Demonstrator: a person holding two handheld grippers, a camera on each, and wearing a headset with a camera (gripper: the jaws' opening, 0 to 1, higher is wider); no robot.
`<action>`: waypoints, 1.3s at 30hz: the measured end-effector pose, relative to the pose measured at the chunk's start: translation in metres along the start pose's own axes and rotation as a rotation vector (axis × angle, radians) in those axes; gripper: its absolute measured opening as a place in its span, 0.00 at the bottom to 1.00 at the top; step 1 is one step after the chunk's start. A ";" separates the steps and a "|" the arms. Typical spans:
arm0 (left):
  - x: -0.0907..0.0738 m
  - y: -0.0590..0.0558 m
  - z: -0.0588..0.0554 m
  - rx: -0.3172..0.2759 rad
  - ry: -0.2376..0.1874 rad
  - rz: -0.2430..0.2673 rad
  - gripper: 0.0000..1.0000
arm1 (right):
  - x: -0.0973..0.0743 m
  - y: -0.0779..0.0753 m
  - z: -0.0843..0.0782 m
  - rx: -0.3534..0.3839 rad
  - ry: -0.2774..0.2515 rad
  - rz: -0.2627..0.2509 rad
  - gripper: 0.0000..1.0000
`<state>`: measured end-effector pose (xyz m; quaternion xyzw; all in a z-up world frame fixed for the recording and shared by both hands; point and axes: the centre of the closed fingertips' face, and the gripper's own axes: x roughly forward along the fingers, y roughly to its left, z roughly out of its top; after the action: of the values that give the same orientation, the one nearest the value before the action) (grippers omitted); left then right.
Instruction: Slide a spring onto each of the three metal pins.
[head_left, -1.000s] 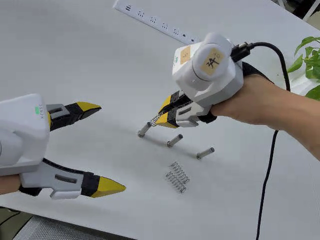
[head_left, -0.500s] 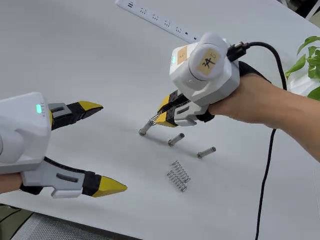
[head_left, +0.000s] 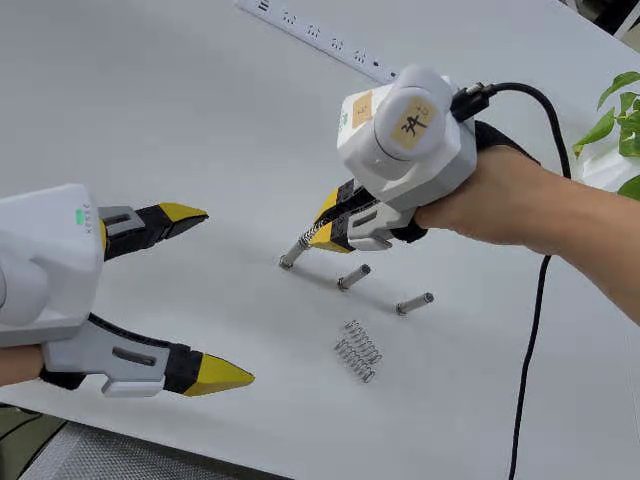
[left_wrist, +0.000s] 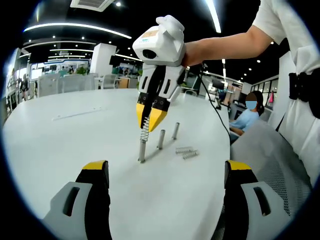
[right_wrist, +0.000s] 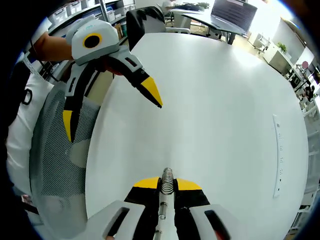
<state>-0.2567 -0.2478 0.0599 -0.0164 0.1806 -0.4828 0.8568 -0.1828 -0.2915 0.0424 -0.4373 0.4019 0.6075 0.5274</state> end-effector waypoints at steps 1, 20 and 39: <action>0.000 0.000 0.000 0.000 0.000 0.000 0.95 | 0.000 0.000 0.000 0.001 0.000 0.002 0.07; 0.001 -0.002 -0.002 -0.011 0.001 -0.009 0.95 | 0.007 -0.001 -0.001 -0.001 0.005 0.016 0.07; 0.001 0.000 -0.003 -0.015 0.000 -0.011 0.94 | 0.021 -0.003 -0.003 0.002 0.015 0.036 0.07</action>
<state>-0.2569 -0.2484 0.0571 -0.0242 0.1841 -0.4860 0.8540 -0.1808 -0.2879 0.0212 -0.4342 0.4141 0.6132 0.5138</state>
